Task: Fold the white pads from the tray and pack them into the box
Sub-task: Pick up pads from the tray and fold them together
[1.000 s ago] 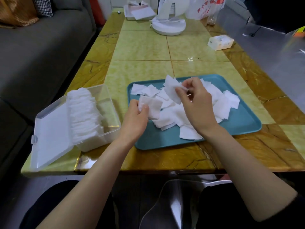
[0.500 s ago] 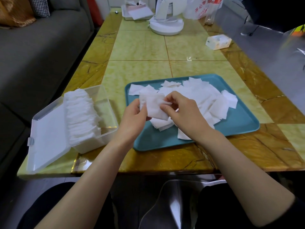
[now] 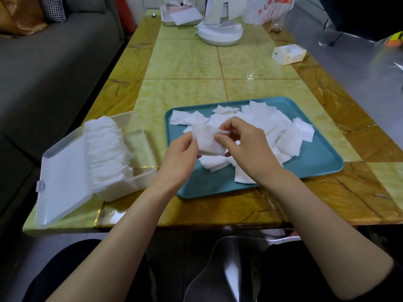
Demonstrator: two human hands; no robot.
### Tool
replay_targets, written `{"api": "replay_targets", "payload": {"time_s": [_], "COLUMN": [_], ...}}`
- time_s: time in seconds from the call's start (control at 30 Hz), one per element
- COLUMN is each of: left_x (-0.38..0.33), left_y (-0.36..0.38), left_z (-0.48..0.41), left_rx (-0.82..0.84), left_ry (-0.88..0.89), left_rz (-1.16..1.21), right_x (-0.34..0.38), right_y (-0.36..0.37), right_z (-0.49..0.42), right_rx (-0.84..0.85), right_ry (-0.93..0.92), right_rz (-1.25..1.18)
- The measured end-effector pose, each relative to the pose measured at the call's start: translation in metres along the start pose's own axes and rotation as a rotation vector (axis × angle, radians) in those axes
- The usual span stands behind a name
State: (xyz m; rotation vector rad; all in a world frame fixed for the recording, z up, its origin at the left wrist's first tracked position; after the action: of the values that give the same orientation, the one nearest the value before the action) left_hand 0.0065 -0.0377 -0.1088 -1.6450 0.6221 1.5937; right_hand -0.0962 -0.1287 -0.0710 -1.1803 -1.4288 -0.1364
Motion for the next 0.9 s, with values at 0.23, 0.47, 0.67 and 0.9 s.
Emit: {"api": "replay_targets", "payload": {"time_s": [0.23,0.47,0.67,0.9], "left_x": [-0.005,-0.008,-0.013,-0.011], "left_y": [0.003,-0.015,-0.028,-0.028], "left_z": [0.007,0.009,0.008,0.008], "left_rx": [0.018,-0.113,-0.202,-0.199], "left_ry": [-0.014,0.046,0.12,0.138], "left_rz": [-0.018,-0.152,-0.201,-0.197], "right_x": [0.006,0.002,-0.029,-0.022], "right_y": [0.005,0.001,0.048,0.046], "right_z": [0.002,-0.004,0.009,0.001], "right_rx": [0.04,0.074,0.478,0.368], "right_ry": [-0.08,-0.071,-0.076,-0.16], "right_rz": [0.1,0.142,0.623,0.764]}}
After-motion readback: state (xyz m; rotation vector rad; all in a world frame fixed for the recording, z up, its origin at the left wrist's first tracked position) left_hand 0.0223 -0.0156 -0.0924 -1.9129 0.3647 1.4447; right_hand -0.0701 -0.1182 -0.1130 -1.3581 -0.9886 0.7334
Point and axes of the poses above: each hand's wrist, its own z-axis away from the middle knuckle, its own y-axis out of the palm, x = y × z, the point moved 9 cm from there along -z, towards the middle knuckle, and after that the axes turned 2 degrees about z, right-handed, at the moved point
